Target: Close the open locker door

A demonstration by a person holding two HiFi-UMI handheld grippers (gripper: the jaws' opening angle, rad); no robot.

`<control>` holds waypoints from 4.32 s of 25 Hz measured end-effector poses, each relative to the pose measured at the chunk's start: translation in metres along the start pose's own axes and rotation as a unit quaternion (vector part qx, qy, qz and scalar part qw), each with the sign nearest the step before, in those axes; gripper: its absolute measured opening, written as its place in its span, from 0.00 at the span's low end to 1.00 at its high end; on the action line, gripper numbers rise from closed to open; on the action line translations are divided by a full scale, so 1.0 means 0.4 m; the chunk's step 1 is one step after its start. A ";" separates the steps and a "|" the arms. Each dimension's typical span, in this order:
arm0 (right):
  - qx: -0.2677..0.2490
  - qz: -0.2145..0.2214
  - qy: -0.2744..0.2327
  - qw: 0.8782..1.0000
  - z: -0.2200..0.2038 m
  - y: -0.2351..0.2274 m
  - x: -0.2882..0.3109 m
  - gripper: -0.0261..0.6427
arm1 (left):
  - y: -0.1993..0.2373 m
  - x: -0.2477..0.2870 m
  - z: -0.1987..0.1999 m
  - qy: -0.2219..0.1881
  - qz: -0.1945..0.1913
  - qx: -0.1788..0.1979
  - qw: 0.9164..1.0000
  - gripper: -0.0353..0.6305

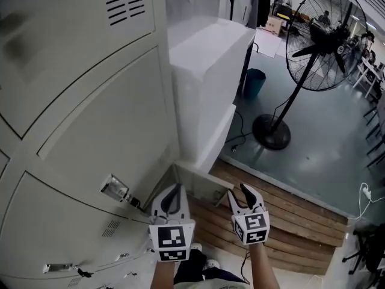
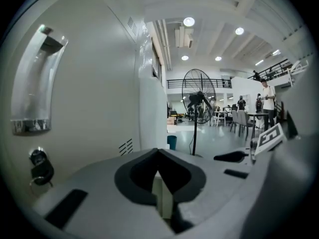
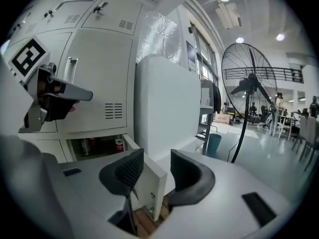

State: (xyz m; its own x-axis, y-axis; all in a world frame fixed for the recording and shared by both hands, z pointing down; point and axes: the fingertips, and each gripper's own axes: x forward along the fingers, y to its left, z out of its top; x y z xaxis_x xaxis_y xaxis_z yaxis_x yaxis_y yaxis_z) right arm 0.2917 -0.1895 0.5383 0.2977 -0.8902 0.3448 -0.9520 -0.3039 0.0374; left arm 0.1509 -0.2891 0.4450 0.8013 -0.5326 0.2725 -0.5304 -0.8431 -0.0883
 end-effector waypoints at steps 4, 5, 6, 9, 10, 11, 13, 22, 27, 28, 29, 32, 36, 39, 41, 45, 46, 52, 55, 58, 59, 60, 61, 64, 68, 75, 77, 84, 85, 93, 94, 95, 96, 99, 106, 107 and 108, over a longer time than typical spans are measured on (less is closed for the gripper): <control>-0.001 -0.002 0.023 1.000 -0.048 -0.006 0.025 0.30 | -0.003 0.018 -0.032 0.015 -0.014 0.004 1.000 0.05; 0.000 -0.002 0.027 1.000 -0.058 -0.004 0.030 0.30 | -0.001 0.021 -0.041 0.019 -0.016 0.005 1.000 0.05; -0.001 -0.002 0.030 1.000 -0.068 -0.003 0.037 0.30 | 0.000 0.026 -0.049 0.022 -0.018 0.005 1.000 0.05; 0.000 -0.005 0.041 0.999 -0.094 -0.008 0.057 0.30 | 0.004 0.043 -0.069 0.031 -0.023 0.005 0.999 0.05; 0.002 -0.006 0.043 0.999 -0.100 -0.010 0.062 0.30 | 0.004 0.048 -0.073 0.033 -0.025 0.006 0.999 0.05; 0.003 -0.006 0.046 0.999 -0.105 -0.011 0.066 0.30 | 0.005 0.052 -0.076 0.036 -0.026 0.006 0.999 0.05; 0.003 -0.004 0.051 0.999 -0.114 -0.012 0.076 0.30 | 0.005 0.060 -0.081 0.040 -0.030 0.007 0.999 0.05; -0.005 0.009 0.069 0.998 -0.140 -0.007 0.104 0.30 | -0.001 0.076 -0.094 0.048 -0.041 0.011 0.998 0.05; -0.017 0.008 0.072 0.997 -0.144 -0.007 0.097 0.25 | -0.001 0.068 -0.101 0.050 -0.039 0.008 0.998 0.05; -0.019 0.010 0.072 0.997 -0.145 -0.003 0.094 0.25 | 0.000 0.064 -0.102 0.050 -0.038 0.008 0.998 0.05; -0.021 0.013 0.072 0.997 -0.147 0.002 0.090 0.25 | 0.001 0.060 -0.103 0.050 -0.036 0.006 0.998 0.05; -0.026 0.021 0.071 0.997 -0.153 0.019 0.077 0.23 | 0.004 0.043 -0.106 0.048 -0.029 0.000 0.998 0.05; -0.034 0.032 0.070 0.996 -0.159 0.046 0.055 0.22 | 0.002 0.017 -0.107 0.045 -0.021 -0.004 0.999 0.05; -0.037 0.042 0.068 0.996 -0.163 0.067 0.039 0.22 | -0.001 -0.007 -0.107 0.042 -0.013 -0.006 0.999 0.05; -0.038 0.050 0.068 0.996 -0.167 0.085 0.029 0.21 | -0.001 -0.027 -0.110 0.041 -0.006 -0.008 0.999 0.05; -0.043 0.066 0.070 0.994 -0.173 0.119 0.009 0.20 | 0.006 -0.071 -0.115 0.040 0.011 -0.013 0.999 0.05; -0.045 0.071 0.070 0.994 -0.174 0.128 0.005 0.20 | 0.009 -0.084 -0.115 0.039 0.017 -0.015 0.999 0.05; -0.055 0.090 0.071 0.992 -0.181 0.177 -0.019 0.19 | 0.024 -0.176 -0.131 0.037 0.056 -0.025 0.997 0.05; -0.059 0.098 0.073 0.991 -0.180 0.197 -0.015 0.19 | 0.040 -0.226 -0.140 0.036 0.085 -0.033 0.995 0.05; -0.057 0.103 0.073 0.990 -0.174 0.210 -0.011 0.19 | 0.056 -0.276 -0.143 0.036 0.116 -0.041 0.992 0.05; -0.056 0.104 0.073 0.990 -0.173 0.216 -0.013 0.19 | 0.061 -0.295 -0.145 0.036 0.126 -0.044 0.990 0.05; -0.055 0.107 0.072 0.990 -0.173 0.224 -0.016 0.19 | 0.066 -0.315 -0.148 0.036 0.136 -0.046 0.989 0.05; -0.055 0.110 0.071 0.990 -0.173 0.233 -0.020 0.19 | 0.071 -0.335 -0.151 0.035 0.146 -0.048 0.987 0.05; -0.056 0.128 0.067 0.988 -0.174 0.264 -0.029 0.19 | 0.086 -0.394 -0.152 0.028 0.180 -0.048 0.982 0.05; -0.060 0.148 0.064 0.985 -0.177 0.310 -0.036 0.19 | 0.100 -0.461 -0.151 0.020 0.212 -0.050 0.976 0.05; -0.073 0.182 0.060 0.979 -0.176 0.408 -0.041 0.18 | 0.132 -0.527 -0.156 0.020 0.235 -0.052 0.970 0.05; -0.078 0.188 0.061 0.977 -0.176 0.433 -0.039 0.17 | 0.143 -0.535 -0.156 0.019 0.237 -0.052 0.970 0.05; -0.067 0.194 0.055 0.977 -0.167 0.497 -0.027 0.17 | 0.202 -0.569 -0.152 0.012 0.243 -0.050 0.969 0.05; -0.067 0.194 0.054 0.977 -0.166 0.506 -0.025 0.17 | 0.211 -0.574 -0.154 0.012 0.245 -0.050 0.968 0.05; -0.077 0.203 0.055 0.975 -0.157 0.575 -0.004 0.17 | 0.256 -0.598 -0.169 0.012 0.249 -0.057 0.967 0.05; -0.077 0.203 0.055 0.975 -0.155 0.584 -0.001 0.17 | 0.261 -0.600 -0.171 0.012 0.249 -0.058 0.967 0.05; -0.076 0.204 0.055 0.974 -0.154 0.592 0.002 0.17 | 0.265 -0.603 -0.172 0.012 0.250 -0.058 0.966 0.05; -0.076 0.206 0.055 0.974 -0.152 0.601 0.005 0.17 | 0.269 -0.606 -0.174 0.012 0.250 -0.059 0.966 0.05; -0.071 0.214 0.053 0.973 -0.147 0.627 0.015 0.16 | 0.279 -0.613 -0.175 0.010 0.250 -0.059 0.966 0.05; -0.074 0.238 0.050 0.967 -0.132 0.689 0.047 0.15 | 0.314 -0.632 -0.181 0.006 0.262 -0.063 0.963 0.05; -0.074 0.242 0.049 0.966 -0.129 0.697 0.052 0.14 | 0.318 -0.634 -0.181 0.005 0.264 -0.064 0.962 0.05; -0.074 0.247 0.047 0.965 -0.127 0.705 0.056 0.14 | 0.323 -0.636 -0.181 0.005 0.266 -0.065 0.962 0.05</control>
State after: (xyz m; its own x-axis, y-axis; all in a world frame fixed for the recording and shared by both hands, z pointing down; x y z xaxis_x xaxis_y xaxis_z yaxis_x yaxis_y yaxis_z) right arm 0.0265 -0.2780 0.6042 -0.1961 -0.8770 0.4386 -0.9779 0.2079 -0.0215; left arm -0.1416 -0.2570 0.4337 0.4056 -0.8845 0.2307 -0.8950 -0.4356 -0.0965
